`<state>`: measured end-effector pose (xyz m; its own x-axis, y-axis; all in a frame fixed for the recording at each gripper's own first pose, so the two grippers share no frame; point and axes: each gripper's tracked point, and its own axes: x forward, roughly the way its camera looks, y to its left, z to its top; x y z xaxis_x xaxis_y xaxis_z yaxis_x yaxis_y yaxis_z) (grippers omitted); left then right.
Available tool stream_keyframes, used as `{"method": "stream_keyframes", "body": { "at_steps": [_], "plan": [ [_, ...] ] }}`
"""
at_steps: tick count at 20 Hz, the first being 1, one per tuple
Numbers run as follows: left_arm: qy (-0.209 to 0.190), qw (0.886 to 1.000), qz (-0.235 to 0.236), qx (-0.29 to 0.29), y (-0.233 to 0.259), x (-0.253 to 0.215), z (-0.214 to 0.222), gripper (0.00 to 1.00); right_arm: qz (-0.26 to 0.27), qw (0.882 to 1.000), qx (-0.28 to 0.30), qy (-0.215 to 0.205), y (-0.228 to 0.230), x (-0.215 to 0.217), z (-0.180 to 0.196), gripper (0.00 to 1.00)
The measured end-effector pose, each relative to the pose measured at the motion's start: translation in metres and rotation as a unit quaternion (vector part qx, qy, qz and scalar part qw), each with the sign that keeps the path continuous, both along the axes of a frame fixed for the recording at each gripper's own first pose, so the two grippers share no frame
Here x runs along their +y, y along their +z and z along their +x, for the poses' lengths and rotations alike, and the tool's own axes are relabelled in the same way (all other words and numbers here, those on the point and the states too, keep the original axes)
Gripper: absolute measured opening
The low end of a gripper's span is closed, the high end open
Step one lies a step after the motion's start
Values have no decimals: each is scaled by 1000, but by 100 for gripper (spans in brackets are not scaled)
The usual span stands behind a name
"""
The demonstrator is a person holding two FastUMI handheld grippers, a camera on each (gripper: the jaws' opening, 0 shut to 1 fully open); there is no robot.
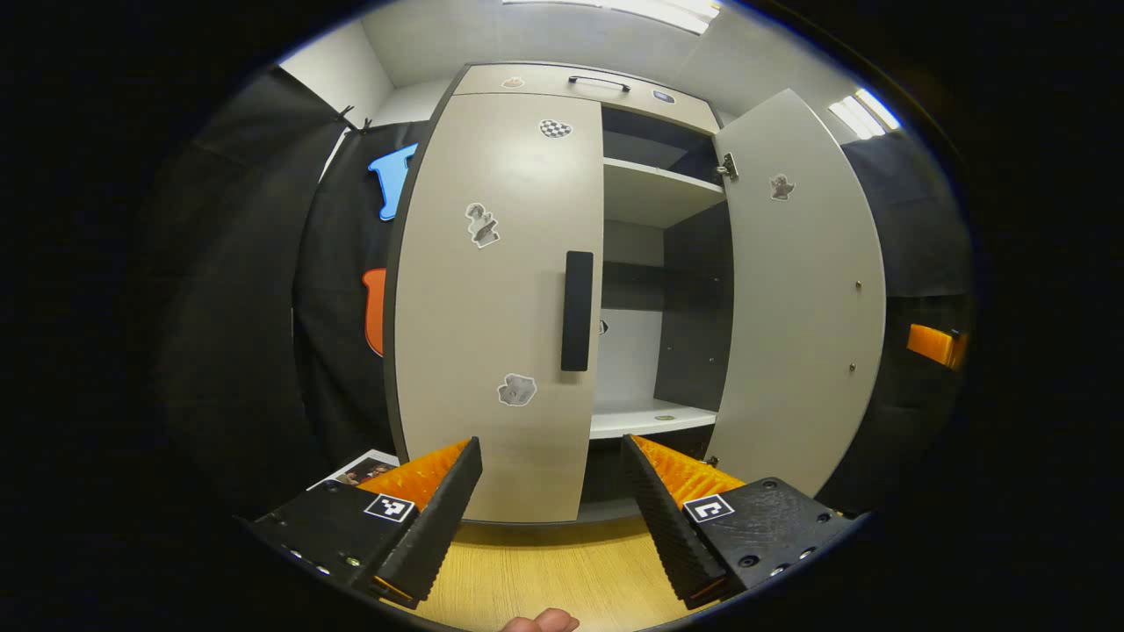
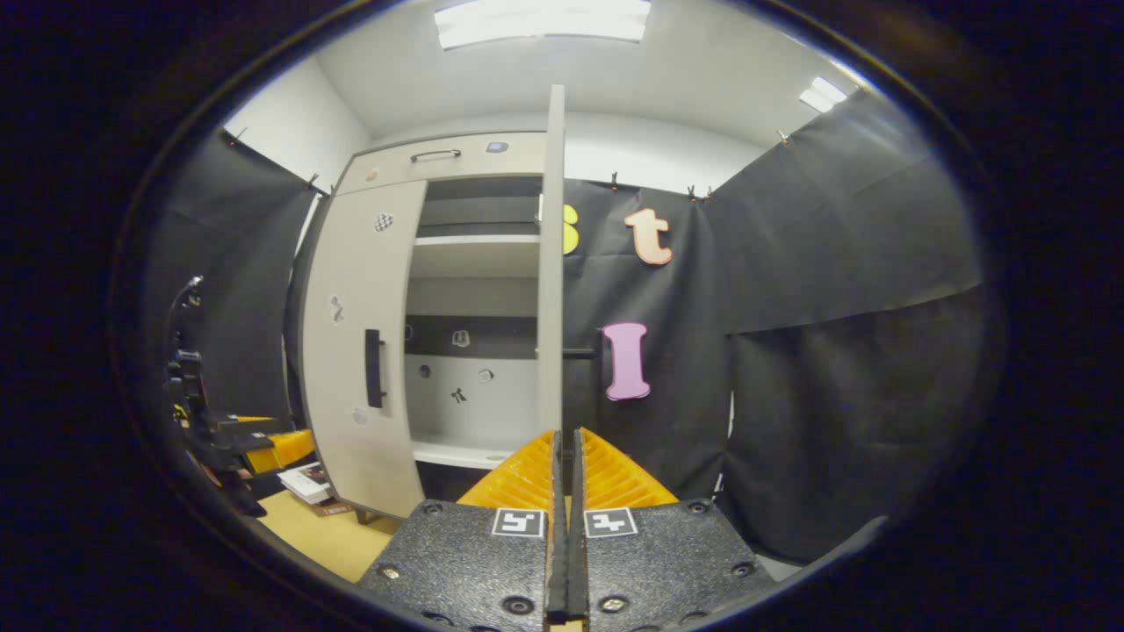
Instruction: Open the right door of the double-door shoe cabinet with the right hand, and open the left door with the left hand.
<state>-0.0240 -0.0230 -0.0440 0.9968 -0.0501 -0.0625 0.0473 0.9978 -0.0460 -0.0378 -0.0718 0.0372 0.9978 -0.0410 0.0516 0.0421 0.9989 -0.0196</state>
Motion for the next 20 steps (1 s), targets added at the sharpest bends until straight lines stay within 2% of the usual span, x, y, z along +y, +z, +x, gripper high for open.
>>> {"method": "stream_keyframes", "body": {
  "at_steps": [4,8,10,11,12,13,15,20],
  "plan": [
    [5,1000,-1,-6,4,9,-8,95,10,999,5,36,-17,39,24,4],
    [9,1000,6,-15,10,13,-12,95,-4,1000,11,28,-41,56,58,6],
    [11,1000,12,-15,11,14,-12,95,-10,1000,6,16,-48,59,67,27],
    [11,1000,14,-17,12,14,-11,95,-13,1000,3,17,-48,61,69,57],
    [12,1000,16,-18,13,15,-10,95,-15,1000,2,18,-49,64,71,68],
    [11,1000,17,-19,15,14,-8,95,-15,1000,-1,19,-49,65,71,82],
    [8,1000,15,-22,18,10,-3,95,-7,1000,-6,26,-48,68,71,89],
    [-22,999,14,-43,46,-13,47,95,10,999,15,43,-63,65,75,95]
  ]
}}
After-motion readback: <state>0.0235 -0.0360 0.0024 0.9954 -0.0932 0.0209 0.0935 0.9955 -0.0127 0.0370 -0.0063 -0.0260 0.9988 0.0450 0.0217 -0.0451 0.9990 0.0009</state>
